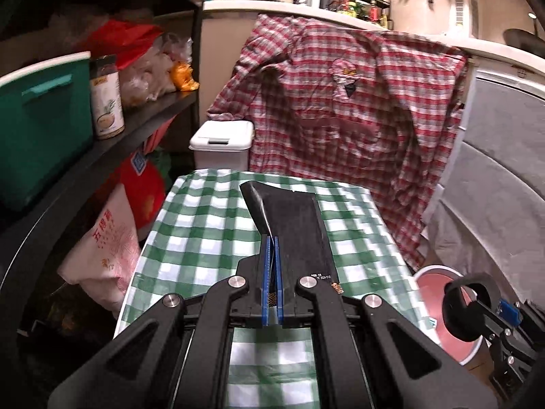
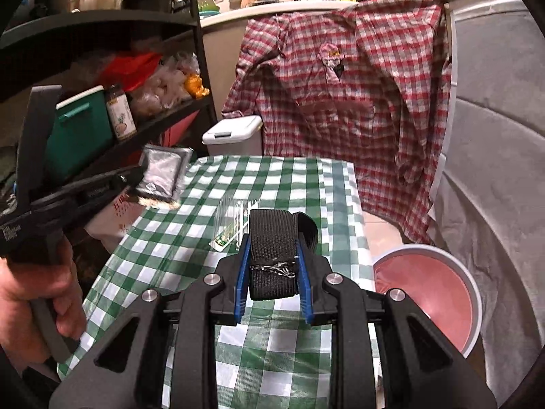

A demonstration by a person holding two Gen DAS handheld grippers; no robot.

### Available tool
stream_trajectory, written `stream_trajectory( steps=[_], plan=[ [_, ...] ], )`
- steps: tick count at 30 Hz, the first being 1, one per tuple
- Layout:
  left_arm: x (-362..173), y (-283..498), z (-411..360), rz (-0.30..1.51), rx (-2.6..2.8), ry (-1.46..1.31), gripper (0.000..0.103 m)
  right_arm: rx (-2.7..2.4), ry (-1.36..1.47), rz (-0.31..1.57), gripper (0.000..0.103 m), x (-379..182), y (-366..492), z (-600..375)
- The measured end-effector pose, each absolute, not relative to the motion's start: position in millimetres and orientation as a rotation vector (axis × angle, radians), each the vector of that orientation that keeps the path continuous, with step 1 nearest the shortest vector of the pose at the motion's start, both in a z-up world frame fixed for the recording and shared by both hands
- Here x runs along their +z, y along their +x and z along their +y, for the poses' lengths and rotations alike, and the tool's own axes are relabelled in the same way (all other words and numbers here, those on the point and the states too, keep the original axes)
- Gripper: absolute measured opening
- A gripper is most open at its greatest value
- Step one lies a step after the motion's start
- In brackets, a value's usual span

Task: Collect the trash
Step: 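Carry the snack packet and elastic strap over the pink bin with both tools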

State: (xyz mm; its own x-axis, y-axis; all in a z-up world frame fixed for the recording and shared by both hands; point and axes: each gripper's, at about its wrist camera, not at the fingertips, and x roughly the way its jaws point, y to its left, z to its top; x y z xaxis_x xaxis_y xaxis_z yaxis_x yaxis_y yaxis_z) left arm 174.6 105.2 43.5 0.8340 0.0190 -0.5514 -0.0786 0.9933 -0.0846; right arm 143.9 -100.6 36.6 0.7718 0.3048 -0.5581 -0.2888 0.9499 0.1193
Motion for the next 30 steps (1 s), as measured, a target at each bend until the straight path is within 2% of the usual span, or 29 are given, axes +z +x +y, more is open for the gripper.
stream_trajectory(
  steps=[9, 14, 30],
  plan=[
    [73, 150, 74, 0.514, -0.041, -0.142, 0.003, 0.313, 0.007, 0.538, 0.025, 101, 137, -138],
    [77, 138, 55, 0.5, -0.083, -0.151, 0.003, 0.269, -0.016, 0.504, 0.025, 120, 143, -178],
    [70, 137, -16, 0.527, -0.191, -0.081, 0.003, 0.139, 0.088, 0.502, 0.025, 94, 157, -264]
  ],
)
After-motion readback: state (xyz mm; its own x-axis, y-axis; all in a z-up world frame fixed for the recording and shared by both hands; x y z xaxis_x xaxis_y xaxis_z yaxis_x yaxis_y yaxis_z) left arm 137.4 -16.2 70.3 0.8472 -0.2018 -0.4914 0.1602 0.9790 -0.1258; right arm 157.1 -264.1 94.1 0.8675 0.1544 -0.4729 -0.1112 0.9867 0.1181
